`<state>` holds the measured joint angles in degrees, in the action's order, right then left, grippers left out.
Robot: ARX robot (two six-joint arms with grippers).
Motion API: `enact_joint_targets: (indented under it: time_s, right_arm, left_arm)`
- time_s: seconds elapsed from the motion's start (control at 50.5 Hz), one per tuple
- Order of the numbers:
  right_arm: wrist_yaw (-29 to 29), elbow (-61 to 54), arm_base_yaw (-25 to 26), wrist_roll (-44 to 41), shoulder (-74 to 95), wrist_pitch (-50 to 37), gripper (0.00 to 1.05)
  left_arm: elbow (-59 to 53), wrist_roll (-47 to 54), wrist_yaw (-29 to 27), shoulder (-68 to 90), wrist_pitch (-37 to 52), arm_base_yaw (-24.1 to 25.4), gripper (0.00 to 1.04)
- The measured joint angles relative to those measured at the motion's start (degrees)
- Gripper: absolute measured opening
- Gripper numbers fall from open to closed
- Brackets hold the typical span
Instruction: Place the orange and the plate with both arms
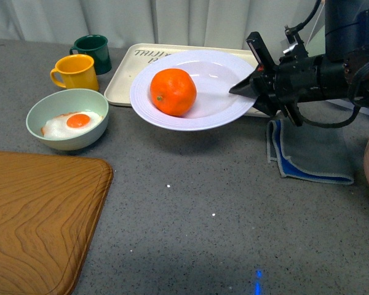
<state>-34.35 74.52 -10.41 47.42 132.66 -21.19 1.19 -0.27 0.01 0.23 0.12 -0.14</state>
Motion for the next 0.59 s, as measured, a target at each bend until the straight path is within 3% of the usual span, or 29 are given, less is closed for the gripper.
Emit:
enact_joint_targets:
  time_s: [0.594]
  right_arm:
    - [0.4,33.7,0.3,-0.9,18.7,17.9,0.04]
  left_arm:
    - [0.0,0.0,0.0,0.0,0.0,0.0,0.98]
